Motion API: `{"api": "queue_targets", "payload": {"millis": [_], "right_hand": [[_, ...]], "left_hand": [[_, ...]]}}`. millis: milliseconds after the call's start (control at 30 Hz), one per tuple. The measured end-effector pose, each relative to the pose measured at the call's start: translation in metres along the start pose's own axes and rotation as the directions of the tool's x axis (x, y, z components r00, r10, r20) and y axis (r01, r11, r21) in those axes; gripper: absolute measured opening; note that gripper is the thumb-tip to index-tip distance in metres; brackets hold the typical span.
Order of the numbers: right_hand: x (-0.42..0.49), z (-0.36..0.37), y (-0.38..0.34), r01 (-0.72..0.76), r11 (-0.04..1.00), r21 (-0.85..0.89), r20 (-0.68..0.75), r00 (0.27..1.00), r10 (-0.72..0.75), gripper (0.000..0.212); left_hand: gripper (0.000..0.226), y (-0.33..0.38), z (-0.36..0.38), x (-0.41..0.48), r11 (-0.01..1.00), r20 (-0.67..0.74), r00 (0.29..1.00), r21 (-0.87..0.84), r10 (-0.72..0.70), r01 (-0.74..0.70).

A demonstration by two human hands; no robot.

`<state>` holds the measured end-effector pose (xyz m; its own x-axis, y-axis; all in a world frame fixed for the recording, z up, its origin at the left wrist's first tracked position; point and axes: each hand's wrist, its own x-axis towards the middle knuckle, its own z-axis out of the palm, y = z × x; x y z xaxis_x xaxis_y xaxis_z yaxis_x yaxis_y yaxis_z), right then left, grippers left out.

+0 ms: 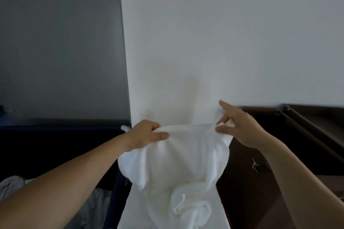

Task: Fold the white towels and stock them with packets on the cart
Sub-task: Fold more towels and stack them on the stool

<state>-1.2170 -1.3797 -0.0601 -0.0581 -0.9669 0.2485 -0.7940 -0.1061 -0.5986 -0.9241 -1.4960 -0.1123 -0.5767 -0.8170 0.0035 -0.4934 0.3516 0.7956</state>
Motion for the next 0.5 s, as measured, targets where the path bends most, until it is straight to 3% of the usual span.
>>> {"api": "queue_targets", "payload": {"millis": [67,133,333,500], "right_hand": [[-0.003,0.016,-0.012,0.110,0.992,-0.058,0.204,0.974,-0.096,0.016],[-0.004,0.038,-0.022,0.155,0.987,-0.047,0.287,0.949,-0.135,0.015],[-0.008,0.057,-0.020,0.045,0.999,0.006,0.083,0.996,-0.045,0.037],[-0.014,0.006,0.001,0.004,0.998,0.070,-0.174,0.985,0.008,0.019]], "left_hand": [[0.033,0.027,0.008,0.006,0.995,0.070,0.994,0.059,0.079,-0.083],[0.026,0.052,0.021,0.015,0.985,0.090,0.987,0.096,0.135,-0.144],[0.014,0.057,0.027,0.020,0.977,0.158,0.975,0.123,0.156,-0.176],[0.030,0.011,0.002,0.007,0.989,0.074,0.996,0.133,0.051,-0.060]]}}
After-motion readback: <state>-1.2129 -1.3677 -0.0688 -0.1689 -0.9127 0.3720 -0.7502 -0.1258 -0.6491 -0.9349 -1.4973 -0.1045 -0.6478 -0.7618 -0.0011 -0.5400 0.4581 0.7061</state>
